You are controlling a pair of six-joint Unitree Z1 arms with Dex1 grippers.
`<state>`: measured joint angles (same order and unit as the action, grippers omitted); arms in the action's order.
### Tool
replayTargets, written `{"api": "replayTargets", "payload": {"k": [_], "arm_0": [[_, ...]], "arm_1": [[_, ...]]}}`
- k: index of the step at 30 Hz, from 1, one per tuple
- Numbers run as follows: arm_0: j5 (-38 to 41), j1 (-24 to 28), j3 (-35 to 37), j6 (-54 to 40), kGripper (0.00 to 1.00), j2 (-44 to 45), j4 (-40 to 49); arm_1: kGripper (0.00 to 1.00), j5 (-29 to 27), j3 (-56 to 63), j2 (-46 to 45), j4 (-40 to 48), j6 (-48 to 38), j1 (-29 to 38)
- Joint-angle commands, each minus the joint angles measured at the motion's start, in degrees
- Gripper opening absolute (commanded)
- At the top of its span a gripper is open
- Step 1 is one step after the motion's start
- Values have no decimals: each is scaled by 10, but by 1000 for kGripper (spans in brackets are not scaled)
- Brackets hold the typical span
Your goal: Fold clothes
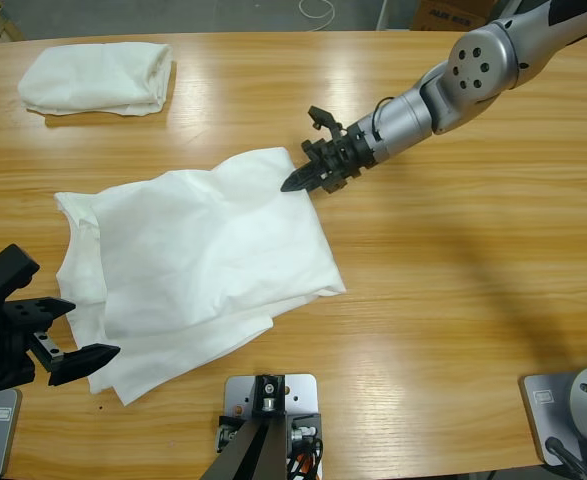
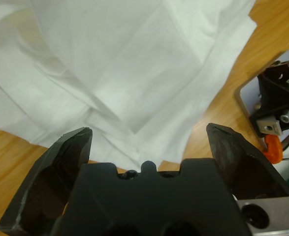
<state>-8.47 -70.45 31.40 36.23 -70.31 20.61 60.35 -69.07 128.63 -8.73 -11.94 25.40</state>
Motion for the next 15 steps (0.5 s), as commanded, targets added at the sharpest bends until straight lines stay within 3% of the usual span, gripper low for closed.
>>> {"api": "replayTargets", "payload": {"k": [1, 7, 15], "arm_0": [[-9, -5, -9, 5, 918, -21, -2], [-14, -5, 1, 7, 918, -35, -3], [-15, -5, 79, 5, 899, -84, 6]], "arm_1": [[0, -108, 94, -63, 7, 0, -34], [0, -233, 231, -191, 13, -22, -57], [0, -235, 299, -289, 8, -39, -62]]}}
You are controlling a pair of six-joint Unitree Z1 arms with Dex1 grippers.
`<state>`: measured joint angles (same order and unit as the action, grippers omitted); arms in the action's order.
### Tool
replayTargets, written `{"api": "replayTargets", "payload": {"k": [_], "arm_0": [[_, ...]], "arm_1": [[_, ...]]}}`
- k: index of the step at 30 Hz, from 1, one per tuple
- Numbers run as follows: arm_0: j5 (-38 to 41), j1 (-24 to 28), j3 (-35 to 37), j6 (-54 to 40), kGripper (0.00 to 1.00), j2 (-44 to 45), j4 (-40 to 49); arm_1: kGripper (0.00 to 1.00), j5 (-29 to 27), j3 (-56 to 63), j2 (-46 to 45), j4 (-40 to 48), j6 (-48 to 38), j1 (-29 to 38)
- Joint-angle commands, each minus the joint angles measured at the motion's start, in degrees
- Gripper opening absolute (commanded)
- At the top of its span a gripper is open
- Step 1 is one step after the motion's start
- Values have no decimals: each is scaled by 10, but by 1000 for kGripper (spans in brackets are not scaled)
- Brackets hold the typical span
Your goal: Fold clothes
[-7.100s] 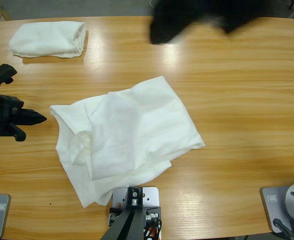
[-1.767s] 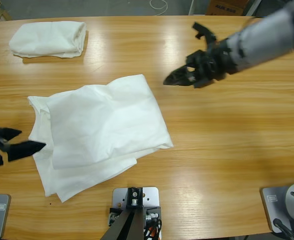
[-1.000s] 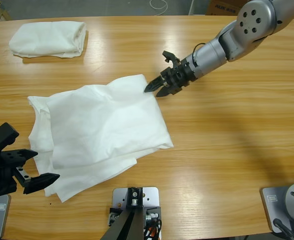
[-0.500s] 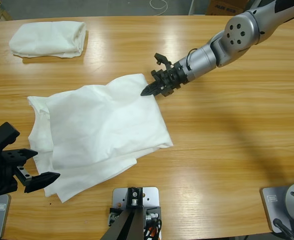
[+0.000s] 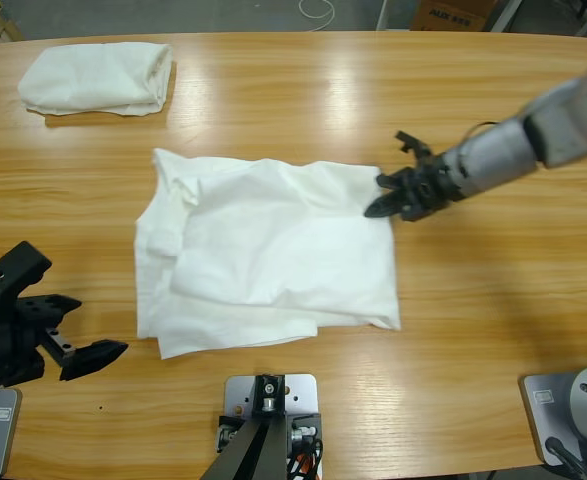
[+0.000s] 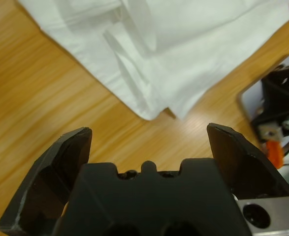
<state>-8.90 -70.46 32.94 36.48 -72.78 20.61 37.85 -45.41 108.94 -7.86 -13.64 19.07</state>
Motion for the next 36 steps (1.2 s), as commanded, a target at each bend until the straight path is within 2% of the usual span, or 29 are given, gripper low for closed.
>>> {"api": "replayTargets", "payload": {"k": [1, 2, 3, 4, 5, 6, 8, 9, 12, 13, 14, 15, 16, 17, 20, 25, 36], "arm_0": [[-10, -5, 78, 1, 898, -70, 6], [-10, -4, 94, -3, 885, -82, 6], [-10, -4, 110, -10, 838, -96, 6], [-10, -4, 128, -18, 721, -108, 6], [-10, -4, 142, -22, 548, -119, 5], [-10, -4, 153, -27, 409, -130, 5], [-10, -3, 165, -45, 67, -151, 2], [-10, -1, 166, -59, 0, -162, -7], [2, 12, 167, -91, 0, -192, -39], [5, 14, 171, -102, 0, -203, -42], [10, 15, 175, -113, 0, -216, -42], [16, 16, 177, -120, 0, -229, -42], [19, 16, 177, -125, 0, -244, -43], [21, 17, 177, -129, 0, -256, -48], [26, 35, 179, -137, 0, -278, -65], [34, 61, 196, -141, 0, -301, -71], [40, 74, 189, -138, 0, -332, -82]], "arm_1": [[0, -11, 62, -102, 0, -28, 13], [149, -15, 62, -115, -1, -36, 23], [639, -23, 62, -129, -1, -48, 30], [941, -28, 61, -146, -1, -51, 33], [999, -37, 61, -169, -2, -51, 34], [1000, -55, 61, -193, -6, -51, 34], [1000, -84, 61, -235, -19, -52, 34], [1000, -97, 61, -251, -24, -53, 34], [985, -116, 60, -251, -26, -53, 34], [922, -118, 59, -240, -25, -50, 34], [672, -117, 58, -228, -21, -45, 34], [307, -116, 58, -214, -16, -37, 34], [53, -112, 57, -200, -12, -28, 34], [0, -106, 54, -186, -10, -19, 34], [0, -98, 55, -153, 11, -8, 32], [0, -46, 57, -99, 56, -3, 25], [0, -23, 56, -11, 122, -1, 24]]}}
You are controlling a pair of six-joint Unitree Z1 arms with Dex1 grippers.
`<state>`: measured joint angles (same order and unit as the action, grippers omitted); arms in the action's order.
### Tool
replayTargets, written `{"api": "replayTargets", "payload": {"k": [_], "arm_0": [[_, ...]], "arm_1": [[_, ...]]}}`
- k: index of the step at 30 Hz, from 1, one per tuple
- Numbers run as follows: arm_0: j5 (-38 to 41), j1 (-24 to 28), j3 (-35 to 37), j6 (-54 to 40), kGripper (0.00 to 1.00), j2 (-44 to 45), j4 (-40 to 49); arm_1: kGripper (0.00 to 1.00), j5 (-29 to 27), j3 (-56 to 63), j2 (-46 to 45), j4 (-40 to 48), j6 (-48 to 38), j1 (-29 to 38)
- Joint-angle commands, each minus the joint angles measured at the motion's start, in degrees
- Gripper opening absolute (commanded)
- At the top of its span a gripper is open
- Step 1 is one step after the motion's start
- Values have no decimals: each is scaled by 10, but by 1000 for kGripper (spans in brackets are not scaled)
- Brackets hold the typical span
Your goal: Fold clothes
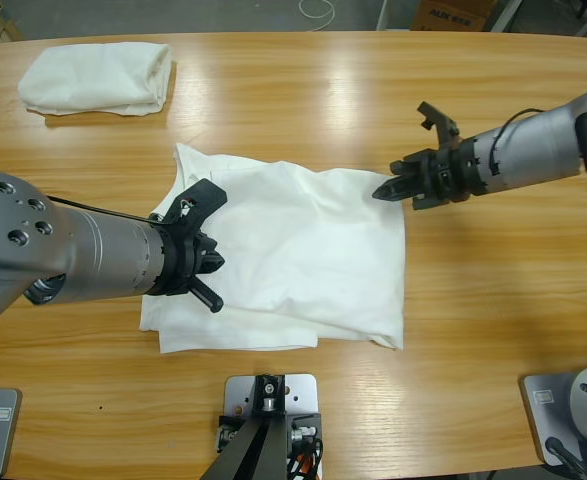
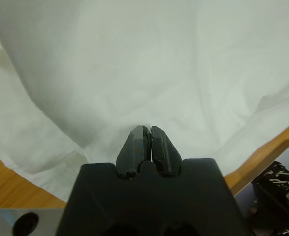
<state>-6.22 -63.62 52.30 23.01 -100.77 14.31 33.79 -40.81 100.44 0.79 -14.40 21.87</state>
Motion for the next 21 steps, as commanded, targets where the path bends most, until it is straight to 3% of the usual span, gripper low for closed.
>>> {"api": "replayTargets", "payload": {"k": [1, 6, 13, 21], "arm_0": [[15, 5, -5, -4, 0, -57, -23], [16, 5, -16, -5, 0, -67, -23], [-2, 4, -123, 58, 0, -12, 4], [-16, 3, -131, 114, 0, 62, 72]], "arm_1": [[0, 18, 11, 80, 38, 7, -3], [0, 21, 9, 104, 47, 10, -4], [0, 9, 6, 119, 52, 9, -7], [0, -7, 7, 131, 52, 9, -13]]}}
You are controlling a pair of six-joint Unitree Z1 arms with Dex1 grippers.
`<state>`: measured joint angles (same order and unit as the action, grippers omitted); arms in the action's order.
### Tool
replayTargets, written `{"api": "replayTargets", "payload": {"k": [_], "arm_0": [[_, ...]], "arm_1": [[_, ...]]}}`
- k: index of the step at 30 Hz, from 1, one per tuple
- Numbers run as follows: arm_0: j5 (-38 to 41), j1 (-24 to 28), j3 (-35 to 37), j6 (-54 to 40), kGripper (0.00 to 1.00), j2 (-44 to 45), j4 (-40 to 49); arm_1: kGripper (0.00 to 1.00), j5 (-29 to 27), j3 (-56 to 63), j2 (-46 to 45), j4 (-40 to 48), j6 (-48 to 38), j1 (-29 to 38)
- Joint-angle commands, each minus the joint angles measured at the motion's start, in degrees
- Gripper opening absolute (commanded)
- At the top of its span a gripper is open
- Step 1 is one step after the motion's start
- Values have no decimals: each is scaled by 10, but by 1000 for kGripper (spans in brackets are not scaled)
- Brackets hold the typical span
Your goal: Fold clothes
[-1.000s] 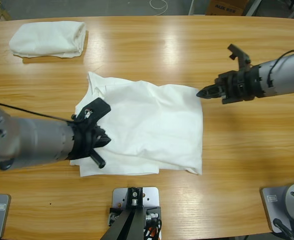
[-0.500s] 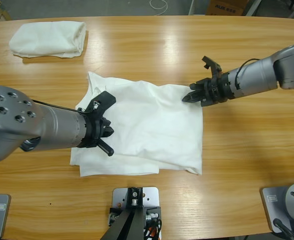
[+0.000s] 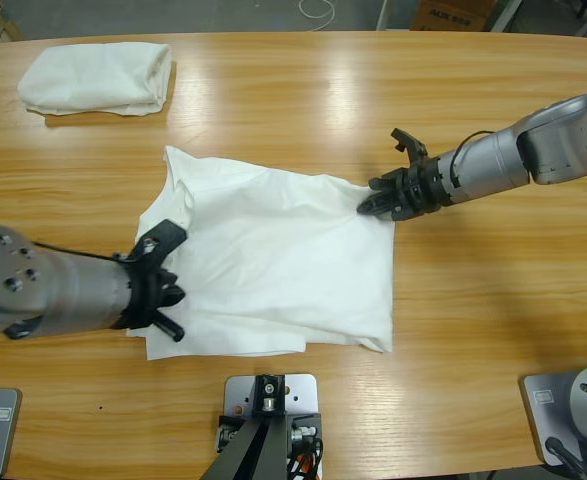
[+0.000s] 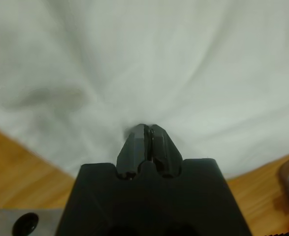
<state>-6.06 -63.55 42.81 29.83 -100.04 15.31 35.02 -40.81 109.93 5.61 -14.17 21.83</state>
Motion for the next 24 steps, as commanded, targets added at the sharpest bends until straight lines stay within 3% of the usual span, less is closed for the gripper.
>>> {"api": "replayTargets", "payload": {"k": [1, 6, 9, 12, 16, 22, 24], "arm_0": [[-18, 3, -33, 50, 0, 66, 75], [-44, 3, -28, 75, 0, 158, 139], [-43, 3, 29, 22, 0, 223, 108], [32, 11, 82, -56, 0, 154, 26], [126, 30, 90, -84, 0, 29, -105], [146, 86, 100, -99, 0, -97, -181], [118, 99, 100, -111, 0, -121, -178]], "arm_1": [[0, -21, 7, 37, 4, 6, -13], [0, -21, 7, 38, 5, 7, -13], [0, -20, 9, 34, 4, 7, -13], [0, -20, 11, 35, 4, 9, -13], [0, -18, 15, 23, -2, 9, -13], [0, -8, 22, -1, -21, 17, -13], [0, -5, 23, -8, -27, 17, -13]]}}
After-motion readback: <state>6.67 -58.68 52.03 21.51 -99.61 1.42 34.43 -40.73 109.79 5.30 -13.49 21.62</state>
